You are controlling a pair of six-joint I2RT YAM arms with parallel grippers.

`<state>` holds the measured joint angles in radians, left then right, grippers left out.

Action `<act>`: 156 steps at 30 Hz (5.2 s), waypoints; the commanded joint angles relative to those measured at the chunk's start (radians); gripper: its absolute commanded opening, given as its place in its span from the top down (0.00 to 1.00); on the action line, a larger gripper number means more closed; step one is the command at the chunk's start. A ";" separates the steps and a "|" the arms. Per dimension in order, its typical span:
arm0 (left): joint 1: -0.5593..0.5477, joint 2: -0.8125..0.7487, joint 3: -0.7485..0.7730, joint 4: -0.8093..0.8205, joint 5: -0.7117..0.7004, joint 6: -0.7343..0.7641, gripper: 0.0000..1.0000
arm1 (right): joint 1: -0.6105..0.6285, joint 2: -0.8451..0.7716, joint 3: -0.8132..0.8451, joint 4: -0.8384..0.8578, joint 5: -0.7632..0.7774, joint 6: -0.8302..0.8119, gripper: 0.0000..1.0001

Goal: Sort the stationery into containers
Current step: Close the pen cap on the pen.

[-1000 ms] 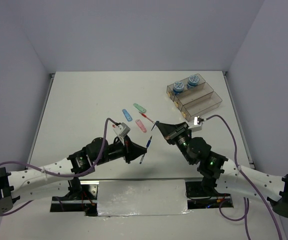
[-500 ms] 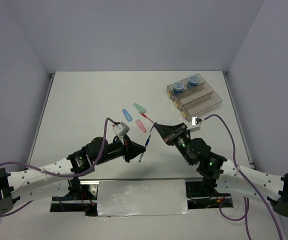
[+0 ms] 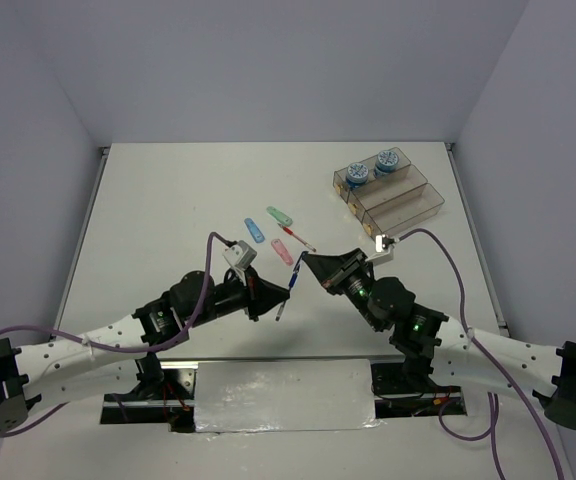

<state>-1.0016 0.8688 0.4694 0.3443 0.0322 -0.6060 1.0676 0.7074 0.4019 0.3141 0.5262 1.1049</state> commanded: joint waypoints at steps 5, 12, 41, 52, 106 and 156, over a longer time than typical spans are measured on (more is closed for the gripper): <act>0.018 -0.005 0.011 0.073 0.029 -0.001 1.00 | 0.020 0.006 0.015 0.042 0.034 -0.037 1.00; 0.018 -0.002 0.002 0.073 0.048 -0.003 1.00 | 0.018 -0.006 0.063 0.005 0.095 -0.095 1.00; 0.026 0.041 0.041 0.076 0.046 0.009 1.00 | 0.022 0.021 0.035 0.036 0.041 -0.083 1.00; 0.034 0.042 0.043 0.076 0.032 0.003 1.00 | 0.023 0.017 0.005 0.059 0.005 -0.088 1.00; 0.037 -0.051 0.140 0.025 -0.011 0.127 1.00 | 0.118 0.221 -0.190 0.588 -0.216 -0.306 1.00; 0.035 -0.036 0.084 -0.004 0.100 0.169 1.00 | -0.113 0.149 0.216 0.088 -0.585 -0.714 0.70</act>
<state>-0.9653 0.8402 0.5201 0.3138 0.1333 -0.4686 0.9611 0.8780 0.5968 0.3859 -0.0380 0.3996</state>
